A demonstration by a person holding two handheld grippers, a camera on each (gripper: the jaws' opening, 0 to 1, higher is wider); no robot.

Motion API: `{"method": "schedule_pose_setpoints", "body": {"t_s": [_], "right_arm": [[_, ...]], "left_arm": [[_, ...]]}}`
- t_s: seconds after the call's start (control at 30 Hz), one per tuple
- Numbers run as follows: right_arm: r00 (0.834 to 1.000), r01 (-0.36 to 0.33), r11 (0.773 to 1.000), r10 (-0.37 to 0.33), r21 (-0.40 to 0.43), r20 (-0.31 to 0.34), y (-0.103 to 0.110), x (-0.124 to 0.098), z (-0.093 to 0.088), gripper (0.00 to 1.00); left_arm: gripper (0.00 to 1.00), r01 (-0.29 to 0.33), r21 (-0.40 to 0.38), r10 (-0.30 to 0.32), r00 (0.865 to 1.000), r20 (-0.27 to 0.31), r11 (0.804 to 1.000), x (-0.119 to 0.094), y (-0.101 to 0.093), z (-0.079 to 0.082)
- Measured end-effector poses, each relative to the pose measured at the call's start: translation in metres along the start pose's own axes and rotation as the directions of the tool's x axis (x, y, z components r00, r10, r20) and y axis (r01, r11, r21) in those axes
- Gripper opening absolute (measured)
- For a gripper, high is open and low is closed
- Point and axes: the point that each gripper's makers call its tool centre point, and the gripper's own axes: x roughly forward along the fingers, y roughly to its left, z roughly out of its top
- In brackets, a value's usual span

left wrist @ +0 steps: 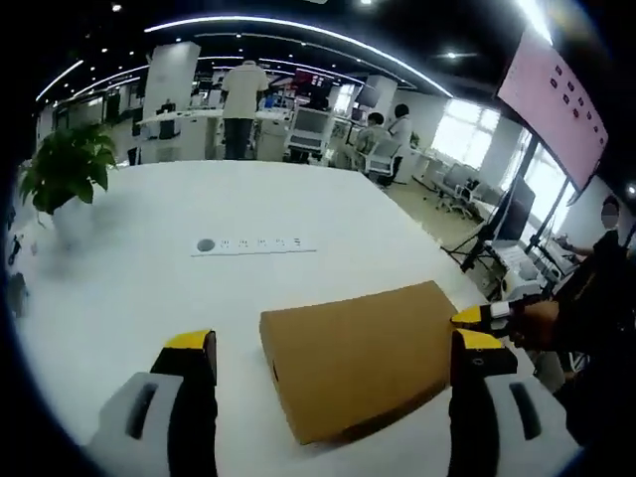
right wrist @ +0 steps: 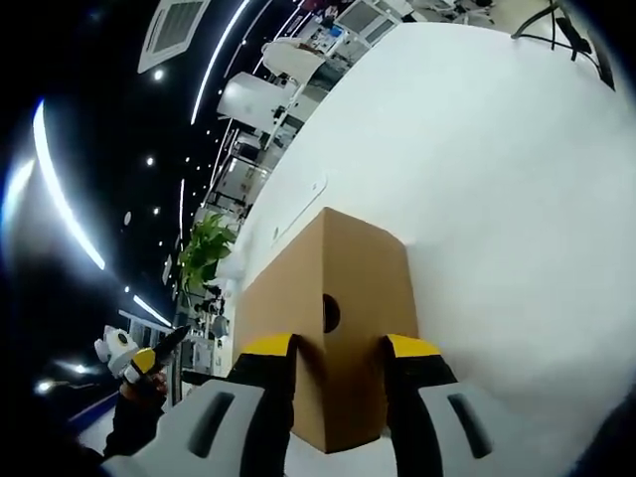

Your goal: Operate the shoe box by opening the lid, removing the specified soft item, and placing it in the target area until the item is outside and the box remains undamaged.

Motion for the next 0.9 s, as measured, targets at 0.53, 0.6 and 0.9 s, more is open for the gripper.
{"method": "schedule_pose_setpoints", "body": {"t_s": [0.53,0.6,0.9], "right_arm": [[1.000,-0.016,1.000,0.016,0.000,-0.007,0.002,-0.002,-0.002,0.31],[1.000,-0.017,1.000,0.017,-0.001,-0.006,0.002,-0.002,-0.001,0.31],[1.000,-0.026,1.000,0.026,0.005,-0.003,0.000,-0.001,0.000,0.31]], "left_arm": [[0.96,-0.135,0.420,0.104,0.990,0.098,0.898,-0.037,-0.044,0.030],[0.94,-0.132,0.464,0.100,0.991,0.093,0.876,-0.039,-0.053,0.024],[0.94,-0.132,0.640,0.170,0.986,0.002,0.757,-0.037,-0.058,-0.011]]}}
